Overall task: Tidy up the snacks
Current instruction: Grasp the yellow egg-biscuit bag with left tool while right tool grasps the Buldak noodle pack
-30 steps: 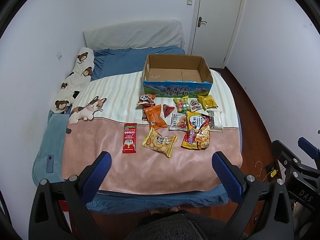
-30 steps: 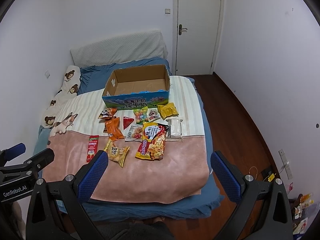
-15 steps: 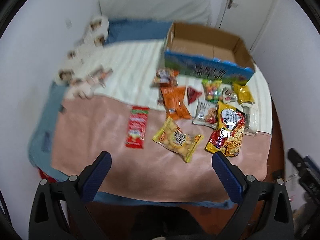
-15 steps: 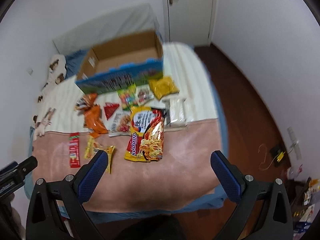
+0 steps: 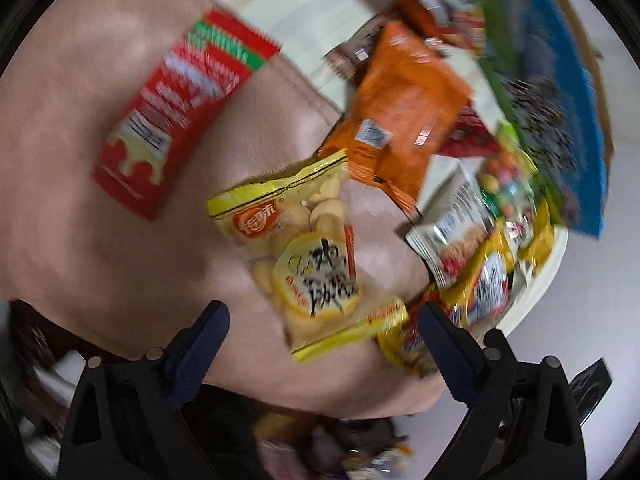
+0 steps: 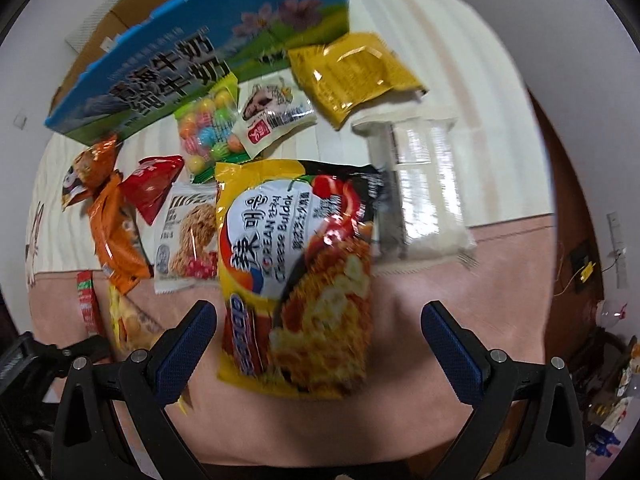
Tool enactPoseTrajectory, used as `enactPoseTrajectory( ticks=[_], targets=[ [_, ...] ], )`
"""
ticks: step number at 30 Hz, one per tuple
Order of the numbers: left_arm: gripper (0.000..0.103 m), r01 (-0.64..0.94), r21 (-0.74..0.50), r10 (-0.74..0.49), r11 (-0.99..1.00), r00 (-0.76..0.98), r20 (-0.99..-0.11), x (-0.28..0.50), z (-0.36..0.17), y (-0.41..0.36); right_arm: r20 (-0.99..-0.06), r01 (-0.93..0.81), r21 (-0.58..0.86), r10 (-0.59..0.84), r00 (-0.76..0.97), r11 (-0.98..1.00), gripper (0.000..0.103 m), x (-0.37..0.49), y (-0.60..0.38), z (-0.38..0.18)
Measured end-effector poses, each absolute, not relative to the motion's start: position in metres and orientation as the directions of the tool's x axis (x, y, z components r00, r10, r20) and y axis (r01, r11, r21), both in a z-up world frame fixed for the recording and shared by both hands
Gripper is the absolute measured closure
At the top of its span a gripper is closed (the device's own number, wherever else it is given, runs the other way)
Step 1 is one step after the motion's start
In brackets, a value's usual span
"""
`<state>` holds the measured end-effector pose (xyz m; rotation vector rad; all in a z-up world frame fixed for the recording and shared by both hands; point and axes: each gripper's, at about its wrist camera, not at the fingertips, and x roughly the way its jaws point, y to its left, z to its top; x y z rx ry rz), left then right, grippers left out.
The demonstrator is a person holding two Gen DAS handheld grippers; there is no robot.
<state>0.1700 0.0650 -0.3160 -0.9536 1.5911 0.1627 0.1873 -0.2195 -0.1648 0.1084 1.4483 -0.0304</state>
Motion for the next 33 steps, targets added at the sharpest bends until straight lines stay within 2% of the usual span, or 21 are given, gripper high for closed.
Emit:
enactPoseTrajectory(
  ticks=[2, 7, 10, 11, 13, 14, 16, 18, 21, 24, 27, 31, 33],
  targets=[
    [0.015, -0.67, -0.392, -0.493, 0.63, 0.044, -0.869, 0.175, -0.328, 0.064, -0.994, 0.09, 0.061, 0.053, 0.091, 0.994, 0.0, 0.196, -0.217, -0.177],
    [0.045, -0.68, -0.355, -0.46, 0.641, 0.029, -0.887, 0.178, -0.34, 0.061, -0.998, 0.087, 0.07, 0.07, -0.001, 0.994, 0.0, 0.21, -0.21, -0.212],
    [0.048, -0.541, -0.314, -0.353, 0.78, 0.034, -0.935, 0.182, -0.319, 0.045, -0.995, 0.09, 0.087, 0.091, -0.043, 0.992, 0.0, 0.211, -0.207, -0.225],
    [0.049, -0.453, -0.265, -0.278, 0.852, 0.038, -0.96, 0.185, -0.308, 0.034, -0.995, 0.082, 0.081, 0.085, -0.049, 0.993, 0.0, 0.21, -0.206, -0.228],
    [0.052, -0.291, -0.164, -0.156, 0.942, 0.051, -0.986, 0.187, -0.29, 0.016, -0.996, 0.048, 0.059, 0.062, -0.057, 0.997, 0.009, 0.208, -0.201, -0.23],
    [0.053, -0.218, -0.118, -0.107, 0.969, 0.059, -0.992, 0.187, -0.284, 0.008, -0.997, 0.029, 0.053, 0.054, -0.053, 0.998, 0.017, 0.206, -0.199, -0.228],
    [0.053, -0.081, -0.048, -0.043, 0.996, 0.065, -0.997, 0.187, -0.276, -0.006, -0.997, -0.023, 0.04, 0.038, -0.063, 0.999, 0.017, 0.198, -0.193, -0.227],
    [0.052, -0.034, -0.017, -0.014, 0.999, 0.066, -0.998, 0.188, -0.267, -0.012, -0.995, -0.063, 0.046, 0.04, -0.094, 0.997, 0.017, 0.19, -0.189, -0.229],
    [0.049, -0.057, -0.046, -0.043, 0.997, 0.051, -0.998, 0.189, -0.262, -0.01, -0.992, -0.1, 0.058, 0.046, -0.116, 0.993, 0.016, 0.18, -0.187, -0.231],
    [0.039, -0.174, -0.141, -0.136, 0.975, 0.039, -0.99, 0.19, -0.261, 0.006, -0.992, -0.069, 0.071, 0.064, -0.109, 0.995, 0.012, 0.183, -0.189, -0.231],
    [0.038, -0.293, -0.235, -0.233, 0.927, 0.04, -0.972, 0.188, -0.26, 0.023, -0.992, -0.031, 0.065, 0.062, -0.112, 0.997, 0.01, 0.194, -0.2, -0.23],
    [0.04, -0.367, -0.311, -0.309, 0.877, 0.064, -0.949, 0.184, -0.242, 0.049, -0.994, 0.033, 0.038, 0.041, -0.102, 0.999, 0.01, 0.201, -0.205, -0.233],
    [0.051, -0.337, -0.298, -0.292, 0.893, 0.07, -0.954, 0.182, -0.226, 0.052, -0.996, 0.026, 0.006, 0.008, -0.084, 1.0, 0.015, 0.202, -0.205, -0.235]
  ],
)
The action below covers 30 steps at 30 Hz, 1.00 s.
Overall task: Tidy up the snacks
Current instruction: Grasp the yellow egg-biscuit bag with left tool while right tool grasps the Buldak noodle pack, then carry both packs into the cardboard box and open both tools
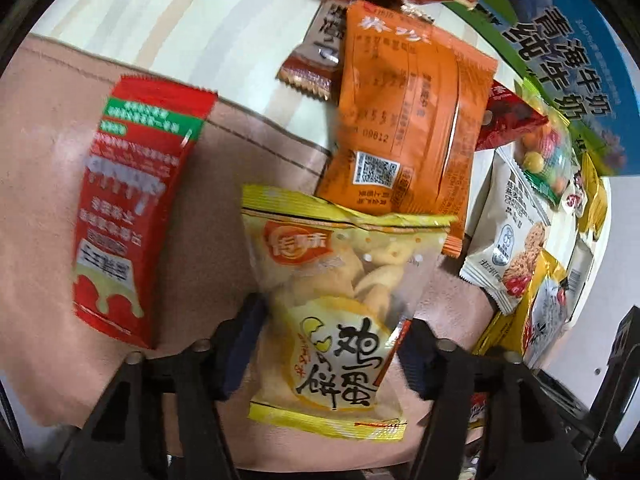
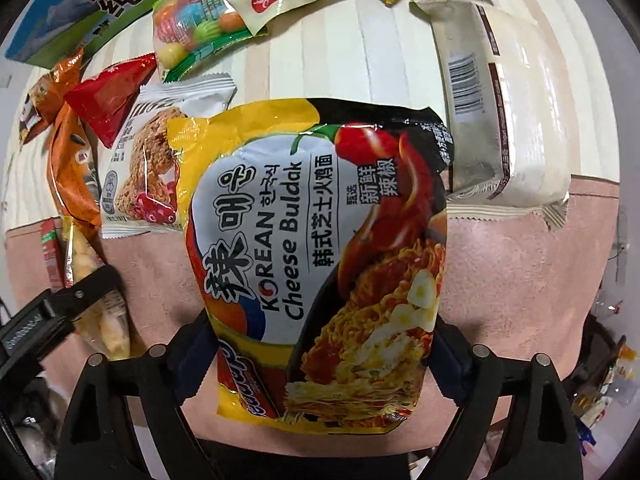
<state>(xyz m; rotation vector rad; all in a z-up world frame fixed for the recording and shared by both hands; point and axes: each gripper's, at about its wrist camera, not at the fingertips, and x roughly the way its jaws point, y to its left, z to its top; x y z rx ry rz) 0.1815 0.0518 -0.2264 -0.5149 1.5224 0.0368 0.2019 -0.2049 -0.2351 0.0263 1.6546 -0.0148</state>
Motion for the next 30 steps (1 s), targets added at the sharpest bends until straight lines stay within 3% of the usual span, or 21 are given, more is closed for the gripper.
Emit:
enactPoseTrajectory(
  ticks=[5, 12, 17, 23, 27, 30],
  targets=[
    [0.064, -0.189, -0.207, -0.192, 0.96, 0.096, -0.977, 0.178, -0.181, 0.053, -0.999, 0.027, -0.013, -0.012, -0.042, 1.0, 0.015, 0.186, -0.197, -0.223],
    [0.067, -0.085, -0.221, -0.211, 0.972, 0.109, -0.971, 0.172, -0.115, 0.045, -0.997, 0.05, 0.078, 0.078, 0.0, 0.996, 0.015, 0.167, -0.196, -0.177],
    [0.068, -0.03, -0.27, -0.259, 0.962, 0.205, -0.944, 0.195, -0.028, 0.049, -0.98, 0.037, 0.181, 0.177, 0.089, 0.983, 0.015, 0.184, -0.202, -0.118],
    [0.068, 0.046, -0.345, -0.338, 0.937, 0.359, -0.87, 0.246, 0.085, 0.053, -0.936, -0.033, 0.274, 0.274, 0.219, 0.961, 0.015, 0.246, -0.21, -0.032],
    [0.068, 0.071, -0.352, -0.349, 0.933, 0.41, -0.843, 0.312, 0.122, 0.033, -0.903, -0.074, 0.288, 0.297, 0.311, 0.955, 0.015, 0.313, -0.208, 0.012],
    [0.068, 0.061, -0.354, -0.349, 0.933, 0.394, -0.851, 0.367, 0.116, 0.029, -0.901, -0.092, 0.258, 0.274, 0.337, 0.962, 0.015, 0.36, -0.203, 0.02]
  ],
)
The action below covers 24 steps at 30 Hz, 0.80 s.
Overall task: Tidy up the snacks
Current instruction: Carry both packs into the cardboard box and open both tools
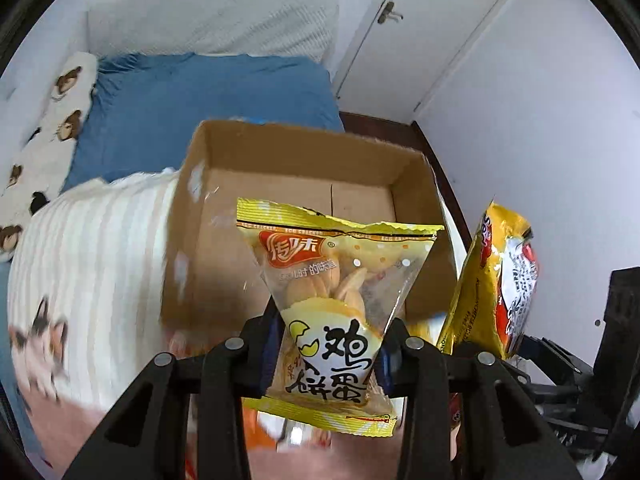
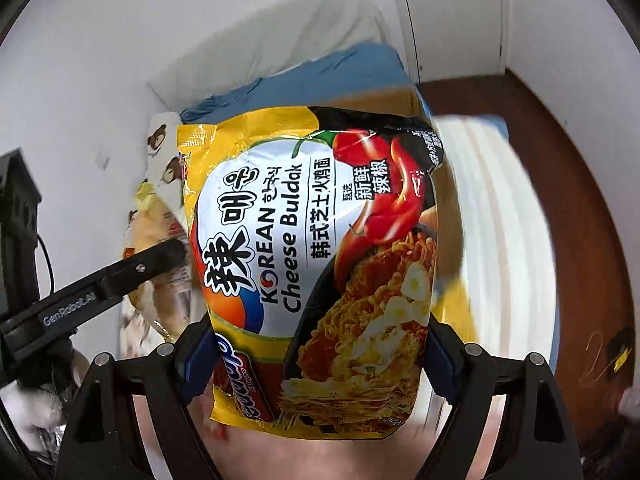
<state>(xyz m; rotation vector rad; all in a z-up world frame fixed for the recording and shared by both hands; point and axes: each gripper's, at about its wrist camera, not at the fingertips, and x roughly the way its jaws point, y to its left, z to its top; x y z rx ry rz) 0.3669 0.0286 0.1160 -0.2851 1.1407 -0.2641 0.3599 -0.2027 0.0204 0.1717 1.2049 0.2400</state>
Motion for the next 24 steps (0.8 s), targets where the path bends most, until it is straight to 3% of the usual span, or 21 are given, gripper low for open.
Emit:
enactPoseTrajectory(
  ticks=[5, 11, 23, 24],
  targets=[
    [0.068, -0.003, -0.329, -0.314, 0.944, 0.286, -0.905, 0.442, 0.066, 0.019, -0.94, -0.099, 0.192, 0.212, 0.267, 0.976, 0.015, 0.438, -0.186, -0.008],
    [0.068, -0.079, -0.307, -0.292, 0.948, 0.163, -0.942, 0.486, -0.013, 0.02, -0.979, -0.1, 0.097, 0.113, 0.17, 0.99, 0.015, 0.474, -0.15, -0.058],
    [0.067, -0.079, -0.247, -0.244, 0.966, 0.044, -0.969, 0.501, -0.039, 0.02, -0.998, -0.096, 0.059, 0.06, 0.008, 0.994, 0.015, 0.521, -0.131, -0.11],
    [0.062, -0.083, -0.25, -0.248, 0.965, 0.043, -0.968, 0.498, -0.037, 0.022, -0.999, -0.101, 0.041, 0.041, 0.003, 0.994, 0.011, 0.523, -0.131, -0.111]
  ],
)
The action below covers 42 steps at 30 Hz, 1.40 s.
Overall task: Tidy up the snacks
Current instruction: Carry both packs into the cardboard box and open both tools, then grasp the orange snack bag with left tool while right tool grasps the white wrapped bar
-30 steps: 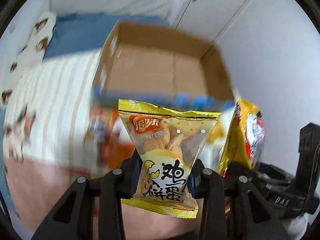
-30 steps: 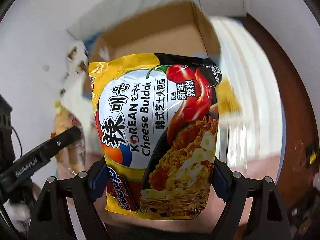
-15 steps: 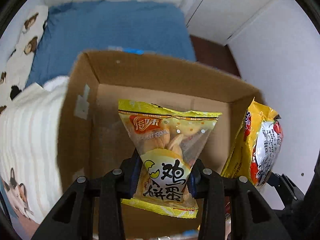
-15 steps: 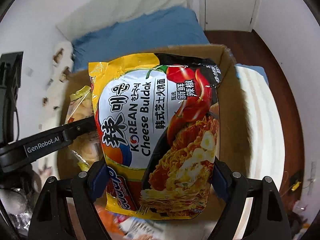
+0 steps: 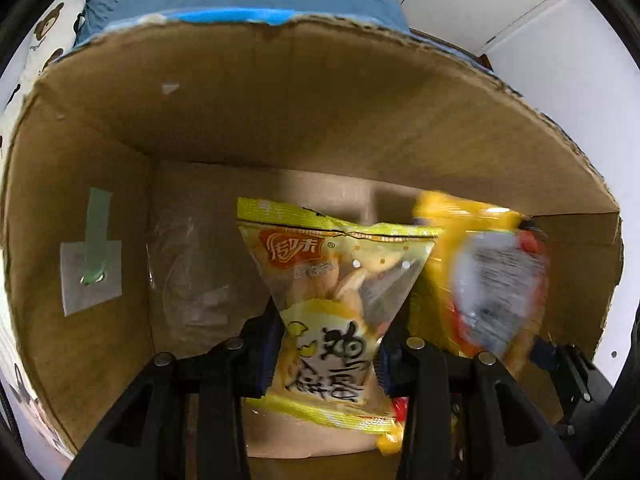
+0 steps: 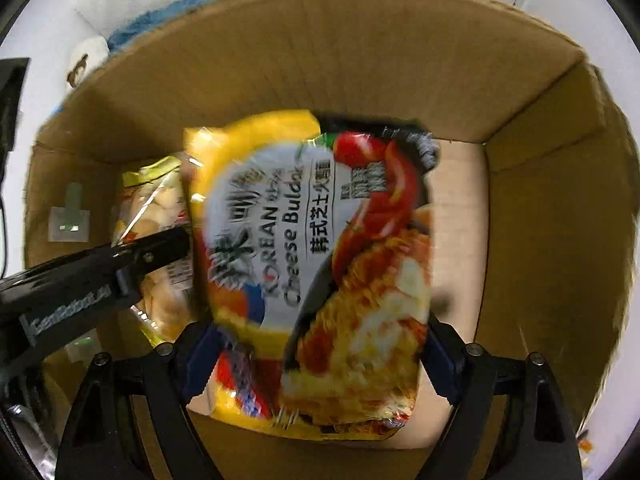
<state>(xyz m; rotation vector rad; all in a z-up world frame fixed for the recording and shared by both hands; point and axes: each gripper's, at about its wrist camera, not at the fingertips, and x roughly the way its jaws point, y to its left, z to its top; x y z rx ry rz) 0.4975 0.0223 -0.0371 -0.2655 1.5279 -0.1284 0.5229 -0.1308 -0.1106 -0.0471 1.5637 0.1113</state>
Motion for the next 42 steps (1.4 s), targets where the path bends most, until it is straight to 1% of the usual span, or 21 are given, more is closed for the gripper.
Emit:
enactPoseTrajectory(
  ticks=[1, 2, 3, 4, 9, 10, 14, 17, 19, 20, 21, 22, 23, 24, 26, 27, 28, 31, 33, 38, 42],
  targets=[
    [0.055, -0.081, -0.259, -0.255, 0.963, 0.059, -0.965, 0.493, -0.031, 0.025, -0.999, -0.104, 0.032, 0.032, 0.005, 0.994, 0.007, 0.524, -0.125, -0.1],
    [0.031, -0.076, -0.253, -0.248, 0.964, 0.071, -0.966, 0.488, -0.024, 0.027, -0.999, -0.115, 0.03, 0.031, 0.008, 0.993, 0.002, 0.525, -0.122, -0.096],
    [0.004, -0.071, -0.253, -0.248, 0.965, 0.077, -0.966, 0.485, -0.02, 0.029, -0.999, -0.118, 0.033, 0.034, 0.012, 0.992, 0.002, 0.524, -0.121, -0.093],
    [0.0, -0.062, -0.261, -0.255, 0.963, 0.089, -0.963, 0.479, -0.012, 0.032, -0.999, -0.118, 0.038, 0.04, 0.019, 0.992, 0.002, 0.522, -0.122, -0.088],
    [0.0, -0.032, -0.255, -0.247, 0.967, 0.154, -0.957, 0.454, 0.034, 0.036, -0.995, -0.106, 0.059, 0.067, 0.074, 0.993, 0.002, 0.506, -0.128, -0.05],
    [0.0, -0.024, -0.252, -0.245, 0.967, 0.171, -0.954, 0.439, 0.051, 0.036, -0.993, -0.107, 0.056, 0.067, 0.094, 0.993, 0.002, 0.501, -0.129, -0.039],
    [0.0, 0.001, -0.234, -0.227, 0.972, 0.244, -0.943, 0.422, 0.088, 0.034, -0.983, -0.113, 0.078, 0.095, 0.158, 0.991, 0.002, 0.473, -0.134, 0.006],
    [0.0, 0.016, -0.217, -0.21, 0.976, 0.315, -0.926, 0.391, 0.13, 0.035, -0.971, -0.12, 0.097, 0.12, 0.206, 0.988, 0.002, 0.441, -0.136, 0.043],
    [0.0, 0.021, -0.215, -0.208, 0.976, 0.359, -0.91, 0.375, 0.148, 0.031, -0.962, -0.117, 0.129, 0.153, 0.226, 0.985, 0.002, 0.425, -0.145, 0.071],
    [0.0, 0.023, -0.208, -0.201, 0.978, 0.378, -0.904, 0.373, 0.151, 0.029, -0.958, -0.116, 0.142, 0.166, 0.233, 0.983, 0.002, 0.42, -0.151, 0.079],
    [0.0, 0.029, -0.2, -0.194, 0.979, 0.401, -0.895, 0.351, 0.164, 0.033, -0.953, -0.114, 0.154, 0.178, 0.244, 0.982, 0.002, 0.407, -0.15, 0.082],
    [0.0, 0.028, -0.194, -0.188, 0.981, 0.417, -0.889, 0.341, 0.158, 0.029, -0.948, -0.114, 0.165, 0.189, 0.257, 0.98, 0.002, 0.389, -0.151, 0.085],
    [0.0, 0.024, -0.19, -0.181, 0.982, 0.431, -0.884, 0.324, 0.164, 0.035, -0.946, -0.113, 0.165, 0.19, 0.264, 0.98, 0.002, 0.376, -0.146, 0.076],
    [0.0, 0.018, -0.186, -0.175, 0.982, 0.441, -0.881, 0.323, 0.154, 0.026, -0.944, -0.106, 0.165, 0.188, 0.27, 0.98, 0.002, 0.361, -0.147, 0.072],
    [0.0, -0.002, -0.184, -0.164, 0.983, 0.449, -0.878, 0.308, 0.153, 0.025, -0.944, -0.082, 0.181, 0.197, 0.266, 0.98, 0.002, 0.336, -0.161, 0.054],
    [0.0, -0.017, -0.176, -0.15, 0.984, 0.451, -0.88, 0.292, 0.149, 0.028, -0.947, -0.065, 0.178, 0.189, 0.26, 0.982, 0.002, 0.319, -0.17, 0.053],
    [0.0, -0.031, -0.172, -0.14, 0.985, 0.447, -0.883, 0.279, 0.143, 0.031, -0.951, -0.051, 0.169, 0.176, 0.255, 0.984, 0.002, 0.309, -0.178, 0.039],
    [0.0, -0.076, -0.146, -0.103, 0.986, 0.404, -0.909, 0.265, 0.095, 0.04, -0.964, 0.004, 0.137, 0.132, 0.23, 0.991, 0.002, 0.277, -0.205, 0.014],
    [0.0, -0.099, -0.147, -0.105, 0.984, 0.345, -0.933, 0.259, 0.052, 0.051, -0.972, 0.048, 0.129, 0.116, 0.203, 0.991, 0.002, 0.262, -0.222, -0.006],
    [0.0, -0.151, -0.164, -0.139, 0.975, 0.159, -0.977, 0.245, -0.04, 0.061, -0.988, 0.156, 0.111, 0.092, 0.123, 0.981, 0.002, 0.232, -0.259, -0.064],
    [0.0, -0.165, -0.204, -0.195, 0.965, 0.069, -0.978, 0.247, -0.089, 0.054, -0.992, 0.197, 0.112, 0.097, 0.083, 0.974, 0.002, 0.224, -0.273, -0.094]
  ],
)
